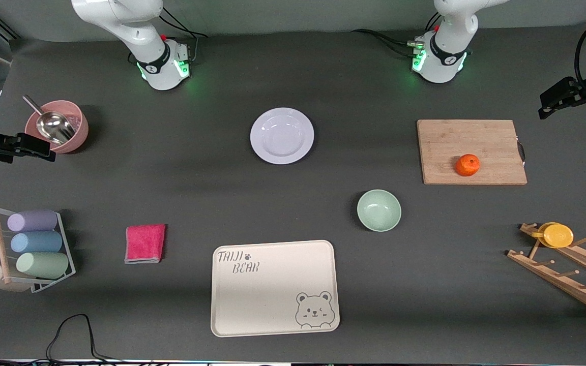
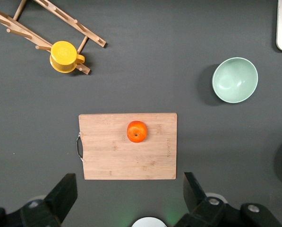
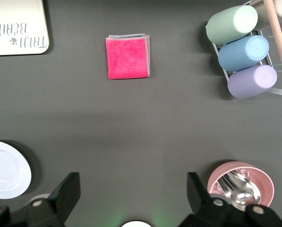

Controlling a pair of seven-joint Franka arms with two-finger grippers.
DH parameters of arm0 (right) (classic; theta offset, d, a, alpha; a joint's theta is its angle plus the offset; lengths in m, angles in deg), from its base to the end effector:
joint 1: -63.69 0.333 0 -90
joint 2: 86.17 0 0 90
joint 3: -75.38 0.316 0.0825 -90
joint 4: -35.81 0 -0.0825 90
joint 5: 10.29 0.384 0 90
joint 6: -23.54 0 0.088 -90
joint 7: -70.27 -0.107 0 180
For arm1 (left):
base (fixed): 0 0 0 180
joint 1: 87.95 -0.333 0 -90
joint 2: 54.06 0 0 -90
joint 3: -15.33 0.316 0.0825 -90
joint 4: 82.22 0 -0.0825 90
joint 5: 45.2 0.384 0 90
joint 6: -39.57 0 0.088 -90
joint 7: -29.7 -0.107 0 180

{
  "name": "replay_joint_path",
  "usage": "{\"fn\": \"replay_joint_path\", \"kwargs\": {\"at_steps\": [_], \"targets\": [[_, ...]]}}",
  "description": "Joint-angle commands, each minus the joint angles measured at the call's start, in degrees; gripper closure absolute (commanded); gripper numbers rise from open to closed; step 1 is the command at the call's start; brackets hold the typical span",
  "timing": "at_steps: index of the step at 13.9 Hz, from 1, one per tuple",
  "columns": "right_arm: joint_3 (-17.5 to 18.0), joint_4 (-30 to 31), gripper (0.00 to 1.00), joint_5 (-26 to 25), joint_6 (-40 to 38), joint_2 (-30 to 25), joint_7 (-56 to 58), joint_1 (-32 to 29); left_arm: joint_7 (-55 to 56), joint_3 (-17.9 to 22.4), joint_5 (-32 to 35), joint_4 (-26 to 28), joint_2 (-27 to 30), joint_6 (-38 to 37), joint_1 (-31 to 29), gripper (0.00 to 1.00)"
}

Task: Place orange and plate with both arms
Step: 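Lower the left gripper onto the orange while the right gripper rises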

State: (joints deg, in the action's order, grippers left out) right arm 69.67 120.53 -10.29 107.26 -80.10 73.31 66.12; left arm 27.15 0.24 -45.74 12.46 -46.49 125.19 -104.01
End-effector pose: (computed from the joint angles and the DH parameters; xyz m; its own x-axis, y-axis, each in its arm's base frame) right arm 0.5738 -0.0298 0.5990 0.9924 -0.0045 -0.1229 -0.0040 -1.0000 0.0040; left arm 0.5062 -0.0022 0.6471 0.9992 -0.0251 -0.0316 -0.0258 -0.9994 -0.0235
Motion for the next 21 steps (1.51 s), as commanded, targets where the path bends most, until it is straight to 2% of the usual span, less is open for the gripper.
{"fn": "replay_joint_path", "kwargs": {"at_steps": [1,6,7,8,11,15,19,21], "targets": [[0.35,0.54,0.00,0.17,0.56,-0.80,-1.37,0.21,-0.96,0.75,-0.68,-0.82,0.16,-0.98,-0.20,0.00],[0.09,0.71,0.00,0.52,2.15,-0.80,-1.46,0.12,-0.79,0.93,-0.42,-0.21,-0.10,-2.90,-0.11,0.00],[0.09,0.71,0.00,0.61,2.15,-0.80,-1.46,0.12,-0.79,0.84,0.02,0.58,-0.53,-4.13,-0.11,0.00],[0.09,0.80,0.00,0.70,2.33,-0.80,-1.46,0.12,-0.87,0.84,0.45,4.07,-0.97,-2.93,-0.11,0.00],[0.09,1.06,0.00,0.70,2.24,-0.80,-1.46,0.12,-0.79,0.93,0.98,16.98,-0.63,9.08,-0.11,0.00],[0.09,3.07,0.00,0.78,1.80,-2.72,-1.46,0.21,-0.79,0.93,1.43,32.81,-0.45,29.29,-0.28,0.00],[0.35,12.11,0.00,1.40,4.08,-10.44,-4.87,1.87,-0.79,0.93,1.43,46.44,-2.81,51.44,-0.20,0.00],[0.35,19.13,0.00,1.93,7.58,-15.97,-7.77,3.98,-0.79,0.93,1.43,49.10,-5.97,56.04,-0.28,0.00]]}}
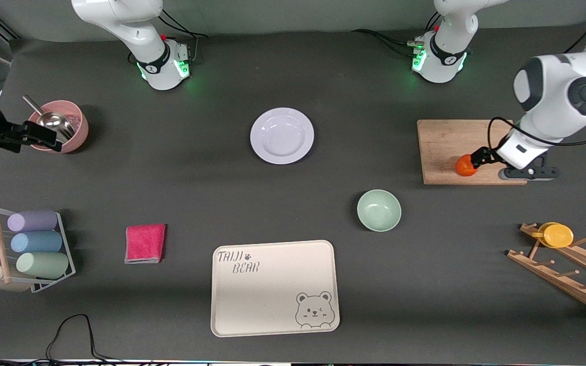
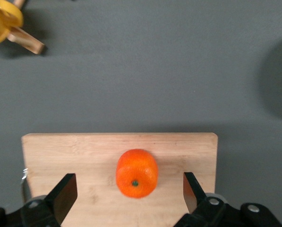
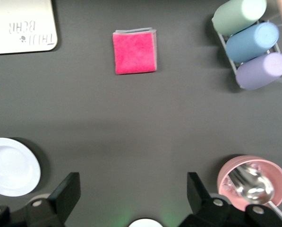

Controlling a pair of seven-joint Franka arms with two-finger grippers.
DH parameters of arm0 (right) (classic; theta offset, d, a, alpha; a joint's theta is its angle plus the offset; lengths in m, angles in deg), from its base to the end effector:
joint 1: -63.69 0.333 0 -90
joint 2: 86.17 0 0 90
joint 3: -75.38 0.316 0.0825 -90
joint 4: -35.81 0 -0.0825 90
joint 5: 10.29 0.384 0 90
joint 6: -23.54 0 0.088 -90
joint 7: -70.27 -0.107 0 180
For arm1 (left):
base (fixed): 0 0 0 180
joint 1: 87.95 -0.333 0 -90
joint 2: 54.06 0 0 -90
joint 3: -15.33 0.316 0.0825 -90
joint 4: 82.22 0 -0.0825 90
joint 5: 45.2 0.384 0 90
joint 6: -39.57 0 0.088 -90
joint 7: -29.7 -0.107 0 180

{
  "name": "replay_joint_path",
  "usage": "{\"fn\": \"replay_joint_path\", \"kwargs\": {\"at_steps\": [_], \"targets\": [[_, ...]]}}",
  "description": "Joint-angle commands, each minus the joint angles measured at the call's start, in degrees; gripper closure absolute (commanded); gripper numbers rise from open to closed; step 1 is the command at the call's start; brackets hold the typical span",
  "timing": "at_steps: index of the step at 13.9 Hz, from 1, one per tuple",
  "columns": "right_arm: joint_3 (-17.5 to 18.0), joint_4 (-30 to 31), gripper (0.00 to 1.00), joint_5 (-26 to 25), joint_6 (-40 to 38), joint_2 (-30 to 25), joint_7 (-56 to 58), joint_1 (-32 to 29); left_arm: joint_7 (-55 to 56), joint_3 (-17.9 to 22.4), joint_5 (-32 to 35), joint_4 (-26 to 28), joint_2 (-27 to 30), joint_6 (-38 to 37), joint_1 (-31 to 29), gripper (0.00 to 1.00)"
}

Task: Place orange and plate with both arms
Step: 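Lower the left gripper onto the orange while the right gripper rises, then grasp the orange with the left gripper and lift it toward the plate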

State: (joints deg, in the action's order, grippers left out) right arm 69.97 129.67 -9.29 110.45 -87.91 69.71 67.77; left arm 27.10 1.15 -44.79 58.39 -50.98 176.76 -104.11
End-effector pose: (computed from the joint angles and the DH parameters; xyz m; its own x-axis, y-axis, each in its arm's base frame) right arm 0.5375 -0.0113 0.6050 0.9953 -0.0316 -0.0911 -0.0335 -0.9992 -0.0194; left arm 0.4726 0.0168 0.3171 0.9998 -0.0156 -0.0085 -0.0158 -0.9997 -0.0176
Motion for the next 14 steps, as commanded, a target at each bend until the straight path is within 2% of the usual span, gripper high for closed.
{"fn": "replay_joint_path", "kwargs": {"at_steps": [1,4,8,11,13,14], "targets": [[0.05,13.42,0.00,0.93,6.16,-10.89,-5.84,3.72,-0.74,0.11,0.47,3.53,-3.07,5.54,-0.10,0.00],[0.05,18.80,0.00,0.93,7.58,-15.12,-11.90,7.76,-0.65,0.11,0.64,4.23,-7.20,9.14,-0.01,0.00],[0.05,21.09,0.00,0.93,7.67,-16.80,-18.94,13.39,-0.48,0.20,2.66,4.84,-11.07,12.83,-1.76,0.01],[0.14,25.03,0.00,0.93,7.93,-19.69,-19.39,14.72,0.13,0.20,2.84,5.20,-12.92,13.72,-1.86,0.02],[0.23,29.60,0.00,0.93,8.98,-23.03,-19.30,14.81,0.75,0.29,2.84,5.29,-13.37,13.02,-2.12,0.09],[0.23,31.19,0.00,0.93,8.90,-24.18,-19.30,15.16,0.93,0.29,2.84,5.29,-13.37,12.58,-2.12,0.25]]}}
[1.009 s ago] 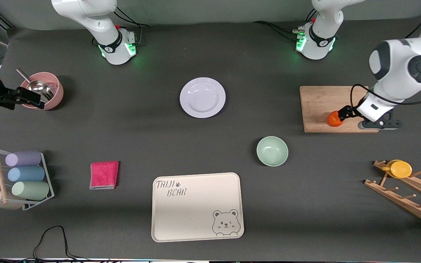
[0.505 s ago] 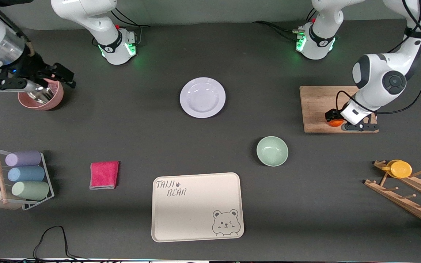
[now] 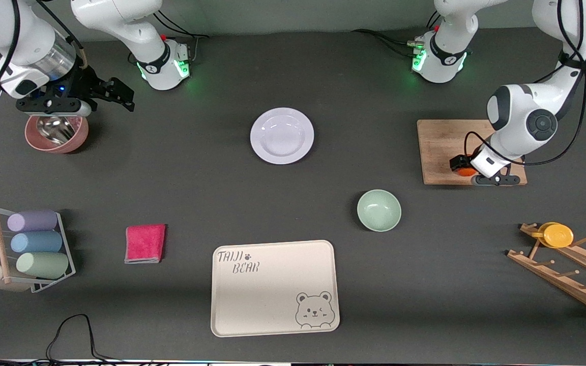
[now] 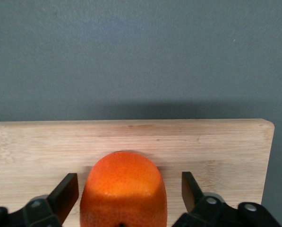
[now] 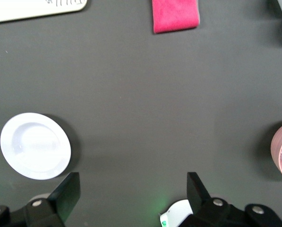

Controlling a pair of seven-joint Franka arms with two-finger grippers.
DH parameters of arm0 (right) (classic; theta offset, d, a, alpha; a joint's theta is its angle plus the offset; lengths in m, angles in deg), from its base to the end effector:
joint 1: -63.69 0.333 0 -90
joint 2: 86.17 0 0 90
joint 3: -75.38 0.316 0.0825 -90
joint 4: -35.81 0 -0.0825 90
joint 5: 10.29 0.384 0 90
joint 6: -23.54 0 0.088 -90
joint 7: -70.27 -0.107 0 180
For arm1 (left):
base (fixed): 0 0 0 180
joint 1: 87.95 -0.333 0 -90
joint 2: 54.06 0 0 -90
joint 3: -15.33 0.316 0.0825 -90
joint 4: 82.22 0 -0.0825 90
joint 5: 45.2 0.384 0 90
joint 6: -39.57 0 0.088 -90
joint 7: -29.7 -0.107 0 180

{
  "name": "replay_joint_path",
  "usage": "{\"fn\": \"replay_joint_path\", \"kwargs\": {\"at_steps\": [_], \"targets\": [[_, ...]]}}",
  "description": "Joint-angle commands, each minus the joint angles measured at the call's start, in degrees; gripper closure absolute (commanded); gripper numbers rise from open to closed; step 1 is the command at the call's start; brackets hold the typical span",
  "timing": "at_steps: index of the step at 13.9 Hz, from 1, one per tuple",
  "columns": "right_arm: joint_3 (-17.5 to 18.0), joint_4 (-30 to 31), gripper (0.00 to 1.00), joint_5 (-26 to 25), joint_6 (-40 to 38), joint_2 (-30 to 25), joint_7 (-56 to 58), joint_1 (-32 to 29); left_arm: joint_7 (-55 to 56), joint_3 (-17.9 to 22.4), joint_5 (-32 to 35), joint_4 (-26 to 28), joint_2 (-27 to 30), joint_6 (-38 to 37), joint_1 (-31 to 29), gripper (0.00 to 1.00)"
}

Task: Place orange and plate with both arms
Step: 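Grasp the orange with the left gripper and lift it toward the plate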

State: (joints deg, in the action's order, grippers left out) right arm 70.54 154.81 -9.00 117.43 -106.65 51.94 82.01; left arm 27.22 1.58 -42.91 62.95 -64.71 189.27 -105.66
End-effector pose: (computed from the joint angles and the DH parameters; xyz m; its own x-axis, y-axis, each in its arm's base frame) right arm 0.4266 0.0998 0.5683 0.9924 -0.0790 -0.0940 -0.0816 -0.9964 -0.0234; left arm 0.4481 0.0260 0.1985 0.9951 -0.0095 -0.0988 -0.0064 -0.9995 0.0317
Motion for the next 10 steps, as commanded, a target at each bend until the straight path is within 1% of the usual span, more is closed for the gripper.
{"fn": "replay_joint_path", "kwargs": {"at_steps": [1,2,3,4,5,6,7,10], "targets": [[-0.35,6.85,0.00,0.64,1.57,-6.06,-1.18,1.62,0.64,-0.14,0.96,0.64,0.45,-0.89,-0.57,0.61],[-0.78,7.21,0.00,0.73,1.30,-6.15,-1.18,2.50,0.29,-0.14,0.96,0.55,0.54,-1.24,-0.57,1.00],[-0.96,7.21,0.00,0.81,1.21,-6.06,-1.01,3.03,0.37,-0.23,0.96,0.46,0.54,-1.33,-0.57,1.00],[-1.05,7.38,0.00,2.21,1.21,-6.06,-0.48,3.03,0.55,-0.23,0.96,0.29,0.72,-1.60,-0.49,1.00],[-2.01,8.08,0.00,4.83,1.21,-6.06,1.00,3.03,0.55,-0.32,0.96,0.02,1.07,-2.82,-0.49,1.00],[-3.84,8.70,0.00,7.21,1.30,-6.06,3.28,3.03,0.46,-0.40,0.96,-0.41,2.12,-4.74,-0.40,1.00],[-5.86,9.49,0.00,8.80,1.39,-5.80,6.00,3.03,0.55,-0.49,0.88,-1.46,3.69,-7.63,0.04,1.00],[-10.35,12.73,0.00,14.59,2.09,-5.36,12.94,3.03,0.55,-2.33,-0.26,-6.99,9.14,-20.98,0.39,1.00]]}}
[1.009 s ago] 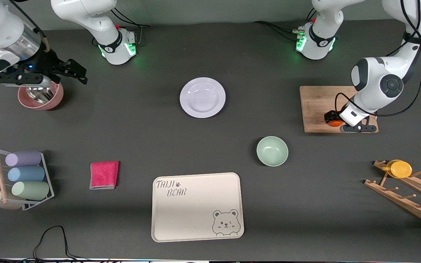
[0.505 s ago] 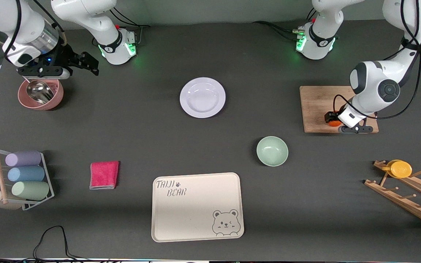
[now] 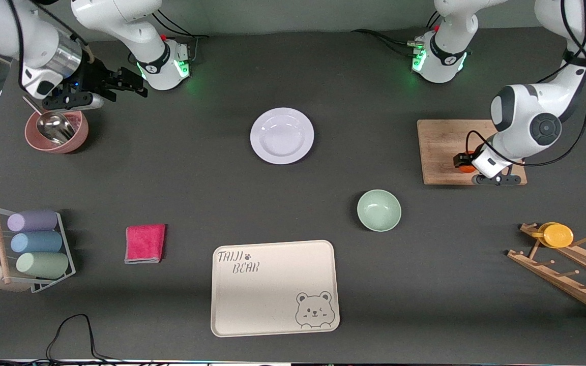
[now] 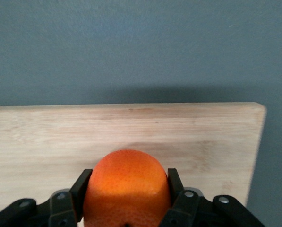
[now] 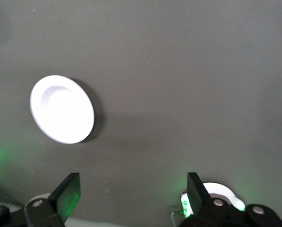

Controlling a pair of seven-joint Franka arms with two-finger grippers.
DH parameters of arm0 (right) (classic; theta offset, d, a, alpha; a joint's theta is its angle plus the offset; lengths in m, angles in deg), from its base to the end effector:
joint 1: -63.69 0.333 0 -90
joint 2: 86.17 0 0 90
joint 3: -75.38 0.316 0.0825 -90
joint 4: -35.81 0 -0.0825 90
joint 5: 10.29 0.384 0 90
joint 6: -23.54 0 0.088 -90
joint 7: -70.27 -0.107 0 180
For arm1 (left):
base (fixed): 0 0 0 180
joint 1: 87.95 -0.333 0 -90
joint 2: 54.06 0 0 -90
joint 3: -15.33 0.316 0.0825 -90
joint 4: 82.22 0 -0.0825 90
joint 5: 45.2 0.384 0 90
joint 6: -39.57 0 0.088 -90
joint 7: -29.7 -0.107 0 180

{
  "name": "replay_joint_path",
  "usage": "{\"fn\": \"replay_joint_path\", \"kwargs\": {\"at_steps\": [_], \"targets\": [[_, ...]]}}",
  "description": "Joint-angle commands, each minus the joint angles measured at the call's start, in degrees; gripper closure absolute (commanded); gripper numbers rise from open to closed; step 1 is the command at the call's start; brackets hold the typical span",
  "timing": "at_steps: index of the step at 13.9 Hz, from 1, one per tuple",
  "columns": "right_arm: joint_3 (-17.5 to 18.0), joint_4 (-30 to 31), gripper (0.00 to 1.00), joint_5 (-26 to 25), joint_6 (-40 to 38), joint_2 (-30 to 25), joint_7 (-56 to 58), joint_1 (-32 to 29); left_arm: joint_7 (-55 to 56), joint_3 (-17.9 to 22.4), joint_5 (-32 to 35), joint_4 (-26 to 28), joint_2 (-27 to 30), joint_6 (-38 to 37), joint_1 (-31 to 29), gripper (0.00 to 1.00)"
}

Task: Place orange and plate with both arms
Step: 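Grasp the orange with the left gripper and lift it toward the plate, then lower the orange onto the white plate and open the left gripper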

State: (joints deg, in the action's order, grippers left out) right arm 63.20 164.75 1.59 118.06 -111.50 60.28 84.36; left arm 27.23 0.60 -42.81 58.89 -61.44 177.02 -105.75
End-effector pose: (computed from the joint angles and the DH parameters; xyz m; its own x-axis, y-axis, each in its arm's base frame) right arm 0.3979 0.0709 0.5238 0.9763 -0.0036 -0.2163 -0.0597 -0.9655 -0.2535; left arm 0.4592 0.0226 0.2316 0.9822 -0.0253 -0.1860 -0.0222 -0.9996 0.0187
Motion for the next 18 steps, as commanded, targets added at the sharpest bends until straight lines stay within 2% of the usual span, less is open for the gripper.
{"fn": "replay_joint_path", "kwargs": {"at_steps": [1,4,6,8,9,11,14,17,18], "targets": [[-4.16,4.20,0.00,6.72,1.81,-0.43,6.72,0.69,0.63,-2.58,-2.02,-5.20,7.79,-12.96,0.75,1.00],[-7.06,9.65,0.00,14.19,4.79,-0.16,14.45,0.69,1.59,-6.27,-8.70,-14.33,11.50,-26.75,1.72,1.00],[-8.64,13.78,0.00,18.59,7.51,-0.07,19.73,0.69,6.49,-9.34,-10.91,-22.41,12.03,-36.33,1.81,1.00],[-10.40,17.56,0.00,23.60,9.89,0.36,25.96,0.69,14.04,-14.26,-11.79,-29.10,11.94,-41.98,1.81,1.00],[-10.93,18.80,0.00,26.15,10.25,1.32,29.38,0.69,18.17,-16.46,-14.58,-30.35,11.94,-42.87,1.81,1.00],[-12.85,21.17,0.00,31.51,10.42,3.43,34.75,0.69,26.86,-21.29,-21.70,-30.54,12.03,-41.66,2.94,1.00],[-15.67,24.51,0.00,37.75,11.31,8.78,47.92,0.69,44.70,-27.10,-21.64,-31.77,10.37,-33.95,8.47,1.00],[-18.23,26.19,0.00,45.83,10.60,18.70,64.43,0.69,61.83,-27.73,-20.25,-31.33,5.46,-23.67,18.65,1.00],[-18.23,26.28,0.00,48.64,9.99,22.04,68.92,0.69,66.59,-27.73,-16.75,-31.33,3.18,-20.76,21.82,1.00]]}}
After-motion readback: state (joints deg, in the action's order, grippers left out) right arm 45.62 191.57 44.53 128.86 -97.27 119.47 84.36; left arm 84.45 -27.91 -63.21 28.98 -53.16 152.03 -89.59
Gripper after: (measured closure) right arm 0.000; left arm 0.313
